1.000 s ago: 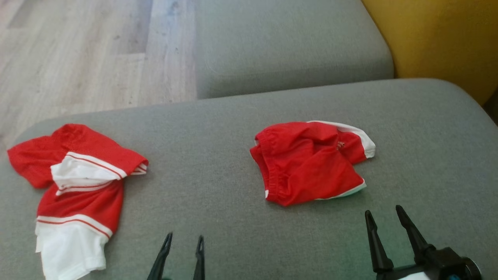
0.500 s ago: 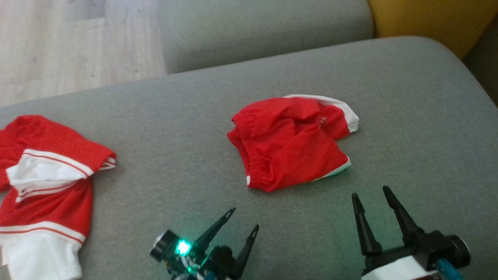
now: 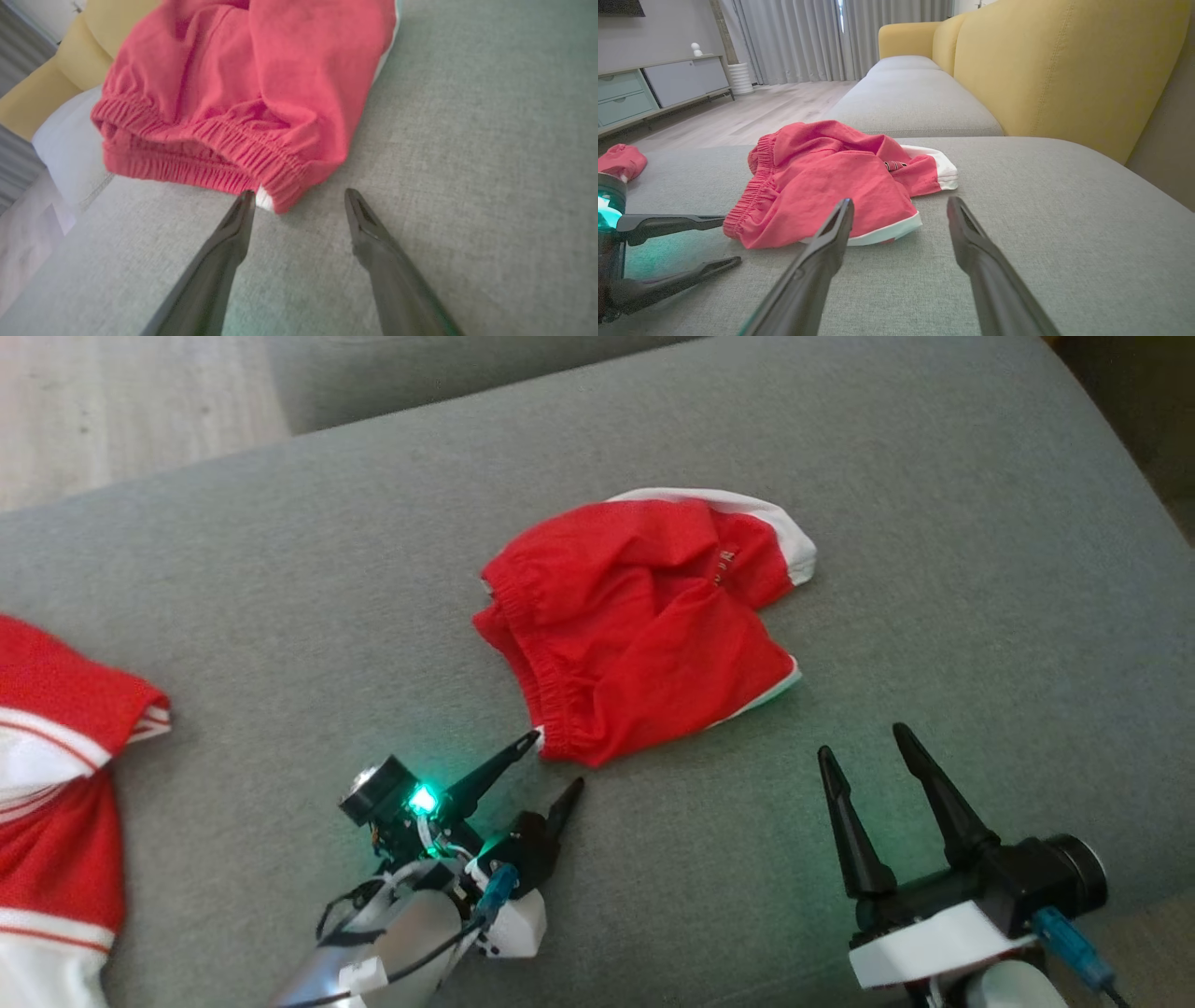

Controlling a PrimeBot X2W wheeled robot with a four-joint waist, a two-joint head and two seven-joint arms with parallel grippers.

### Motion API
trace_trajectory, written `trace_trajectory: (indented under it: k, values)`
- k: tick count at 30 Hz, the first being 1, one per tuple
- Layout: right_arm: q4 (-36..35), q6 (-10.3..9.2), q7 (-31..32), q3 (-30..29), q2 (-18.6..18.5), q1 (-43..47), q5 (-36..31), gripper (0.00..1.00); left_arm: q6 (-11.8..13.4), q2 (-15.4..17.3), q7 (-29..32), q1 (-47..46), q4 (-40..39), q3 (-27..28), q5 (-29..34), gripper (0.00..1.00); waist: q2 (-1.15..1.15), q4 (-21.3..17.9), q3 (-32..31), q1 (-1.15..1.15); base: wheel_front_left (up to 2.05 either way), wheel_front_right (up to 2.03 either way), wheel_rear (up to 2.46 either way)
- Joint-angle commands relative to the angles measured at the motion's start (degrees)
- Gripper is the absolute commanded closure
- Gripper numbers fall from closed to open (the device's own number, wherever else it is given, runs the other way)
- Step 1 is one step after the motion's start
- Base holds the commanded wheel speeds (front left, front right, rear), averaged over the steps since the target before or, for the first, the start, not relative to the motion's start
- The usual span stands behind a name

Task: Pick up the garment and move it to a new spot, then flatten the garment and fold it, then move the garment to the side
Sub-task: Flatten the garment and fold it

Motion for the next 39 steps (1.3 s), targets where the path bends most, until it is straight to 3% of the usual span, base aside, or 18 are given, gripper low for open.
trace_trajectory:
  k: [1, 2, 3, 4, 5, 15, 23, 28, 31, 39]
  values:
    - [-1.66, 0.39, -0.52, 1.52, -0.74, -1.94, 0.66, 0.00, 0.66, 0.99, -0.36, -2.31, -0.96, 0.97, 0.55, 0.00, 0.00, -1.00, 0.73, -0.02, 0.00, 0.00, 0.00]
    - [-1.53, 0.39, -0.52, 1.73, -0.74, -2.11, 0.73, 0.00, 0.83, 1.22, -0.36, -2.71, -0.73, 0.40, 0.58, 0.00, 0.00, -1.35, 0.75, -0.02, 0.00, 0.00, 0.00]
    - [-1.40, 0.39, -0.52, 1.75, -0.68, -2.22, 0.81, 0.00, 0.85, 1.41, -0.36, -3.00, -1.03, -0.29, 0.57, 0.10, 0.00, -1.70, 0.72, -0.02, 0.00, 0.00, 0.00]
    - [-1.32, 0.39, -0.52, 1.61, -0.57, -2.28, 0.92, 0.00, 0.85, 1.59, -0.36, -3.12, -1.45, -0.98, 0.44, 0.75, 0.00, -1.98, 0.62, -0.02, 0.00, 0.00, 0.00]
    - [-1.19, 0.39, -0.52, 1.61, -0.47, -2.29, 0.96, 0.00, 0.62, 1.70, -0.36, -3.08, -2.27, -1.73, 0.16, 1.00, 0.00, -2.27, 0.36, -0.02, 0.00, 0.00, 0.00]
    - [0.18, 0.39, -0.52, 1.47, 0.49, 0.19, 1.04, 0.00, -4.63, 1.05, -0.36, -1.41, -13.30, -7.34, -5.89, 1.00, 0.00, -4.54, -7.34, -0.02, 0.00, 0.00, 0.00]
    - [0.23, 0.39, -0.52, 1.28, 0.98, 2.03, 0.83, 0.00, -8.08, -0.91, -0.36, -9.18, -22.72, -2.16, -15.30, 1.00, 0.00, -4.00, -11.13, -0.02, 0.00, 0.00, 0.00]
    - [-0.01, 0.39, -0.52, 1.16, 1.20, 2.63, 0.77, 0.00, -9.70, -0.57, 1.12, -15.34, -18.47, 3.51, -25.16, 1.00, 0.00, -2.77, -12.22, -0.02, 0.00, 0.00, 0.00]
    - [0.08, 0.39, -0.52, 1.34, 1.26, 2.85, 1.04, 0.00, -9.93, 1.39, 4.54, -15.30, -13.40, 3.70, -28.33, 1.00, 0.00, -1.95, -12.00, -0.02, 0.00, 0.00, 0.00]
    - [2.56, 0.39, -0.52, 1.14, 1.30, 2.55, 3.91, 0.00, -10.07, 5.57, 6.61, -11.80, -5.24, 2.24, -34.33, 1.00, 0.00, 0.19, -9.69, -0.02, 0.00, 0.00, 0.00]
